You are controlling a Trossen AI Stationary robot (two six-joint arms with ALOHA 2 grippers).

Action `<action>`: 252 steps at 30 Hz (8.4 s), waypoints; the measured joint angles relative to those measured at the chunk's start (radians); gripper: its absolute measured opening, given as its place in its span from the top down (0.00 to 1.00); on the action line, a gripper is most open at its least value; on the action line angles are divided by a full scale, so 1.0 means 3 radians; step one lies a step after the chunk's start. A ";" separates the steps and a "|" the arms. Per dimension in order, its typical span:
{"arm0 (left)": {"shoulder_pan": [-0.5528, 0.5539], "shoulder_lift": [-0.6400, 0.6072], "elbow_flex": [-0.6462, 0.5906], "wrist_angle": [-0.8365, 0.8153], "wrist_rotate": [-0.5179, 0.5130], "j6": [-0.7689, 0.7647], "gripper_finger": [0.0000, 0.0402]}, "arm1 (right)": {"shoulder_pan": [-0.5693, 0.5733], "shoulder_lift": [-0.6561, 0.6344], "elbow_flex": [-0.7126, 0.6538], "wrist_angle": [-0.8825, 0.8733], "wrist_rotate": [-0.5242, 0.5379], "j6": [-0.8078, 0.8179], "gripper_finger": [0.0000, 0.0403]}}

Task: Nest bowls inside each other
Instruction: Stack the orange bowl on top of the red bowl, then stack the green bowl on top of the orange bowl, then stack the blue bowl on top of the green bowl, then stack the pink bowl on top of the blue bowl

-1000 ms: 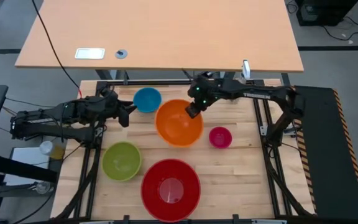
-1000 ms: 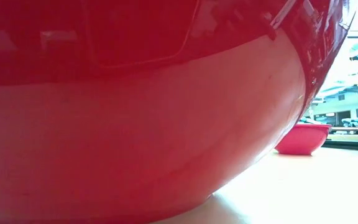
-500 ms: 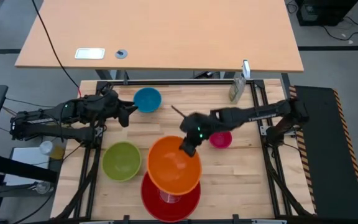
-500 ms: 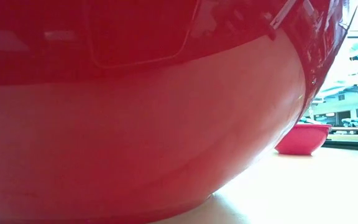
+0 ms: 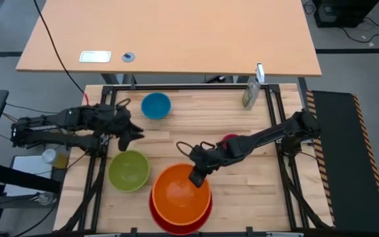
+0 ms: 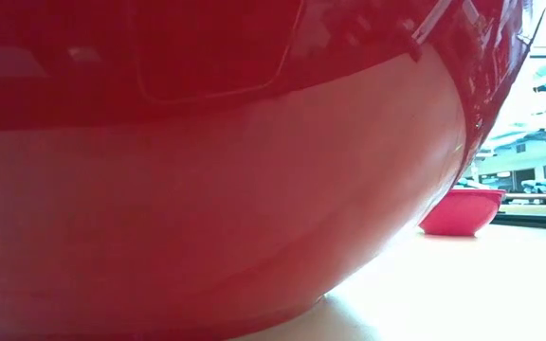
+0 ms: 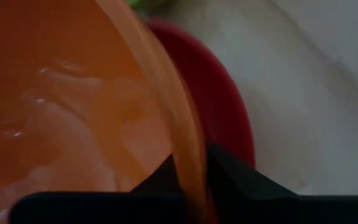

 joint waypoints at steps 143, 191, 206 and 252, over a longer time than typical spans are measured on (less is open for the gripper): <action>0.0638 0.1816 0.0131 0.0097 -0.1284 0.2056 0.60 | -0.0732 -0.1314 -0.0619 -0.1038 0.0802 -0.0517 0.60; 0.0585 0.2202 0.0293 -0.0112 -0.1025 0.2396 0.97 | -0.0759 -0.1311 -0.0619 -0.0948 0.0616 -0.0657 0.60; -0.1091 0.2190 0.1558 -0.0244 -0.0609 0.1054 0.97 | -0.1214 -0.1339 -0.0618 -0.1226 0.0437 -0.1088 0.60; -0.2068 0.2935 0.1854 -0.0116 -0.1015 0.0668 0.40 | -0.1538 -0.1334 -0.1746 -0.1267 0.0168 -0.1437 0.60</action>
